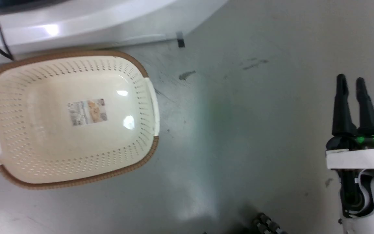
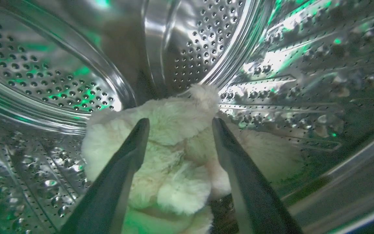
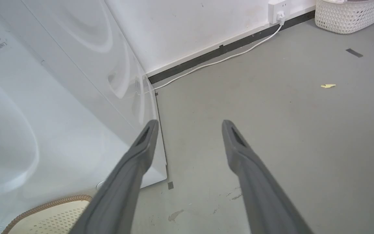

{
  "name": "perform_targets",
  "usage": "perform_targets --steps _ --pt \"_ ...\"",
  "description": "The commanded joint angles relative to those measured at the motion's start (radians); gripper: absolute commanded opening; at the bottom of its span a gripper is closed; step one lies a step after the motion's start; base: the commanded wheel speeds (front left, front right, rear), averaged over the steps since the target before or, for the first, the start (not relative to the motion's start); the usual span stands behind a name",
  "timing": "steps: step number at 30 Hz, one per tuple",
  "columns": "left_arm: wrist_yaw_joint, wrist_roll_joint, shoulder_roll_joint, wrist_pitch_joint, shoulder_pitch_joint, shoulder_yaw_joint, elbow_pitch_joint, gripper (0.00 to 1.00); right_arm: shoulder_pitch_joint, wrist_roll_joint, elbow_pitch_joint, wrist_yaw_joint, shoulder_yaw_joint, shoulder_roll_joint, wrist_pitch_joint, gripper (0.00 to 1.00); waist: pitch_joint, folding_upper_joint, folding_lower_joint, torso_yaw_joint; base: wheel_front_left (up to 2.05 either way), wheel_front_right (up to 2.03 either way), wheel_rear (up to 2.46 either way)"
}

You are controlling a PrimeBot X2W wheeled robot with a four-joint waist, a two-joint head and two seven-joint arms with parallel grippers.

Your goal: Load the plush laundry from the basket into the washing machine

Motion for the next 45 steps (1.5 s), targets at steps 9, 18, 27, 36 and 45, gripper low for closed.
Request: perform_targets --steps 9,18,27,36,45 --pt "0.007 -0.135 -0.093 -0.208 0.256 0.05 0.054 1.0 0.078 -0.059 -0.012 0.001 -0.044 -0.035 -0.004 1.0 -0.246 -0.0001 -0.0001 0.129 0.0 0.0 0.0" --pt "0.028 -0.191 -0.167 -0.278 0.65 0.04 -0.128 1.0 0.218 -0.131 -0.015 0.001 -0.063 -0.044 -0.004 1.0 -0.492 -0.0001 -0.0001 0.247 0.0 0.0 0.0" --pt "0.072 -0.278 -0.219 -0.279 1.124 0.116 -0.499 1.0 0.342 -0.19 -0.021 0.001 -0.047 -0.024 -0.004 1.0 -0.671 -0.0001 -0.0001 0.333 0.0 0.0 0.0" --pt "0.116 -0.279 -0.281 -0.279 1.445 0.177 -0.7 1.0 0.434 -0.235 -0.024 0.001 -0.018 0.0 -0.004 1.0 -0.766 -0.0001 -0.0001 0.365 0.0 0.0 0.0" --pt "0.055 -0.272 -0.314 -0.279 1.576 0.199 -0.667 1.0 0.473 -0.247 -0.018 0.001 0.003 0.019 -0.004 1.0 -0.788 -0.0001 -0.0001 0.375 0.0 0.0 0.0"
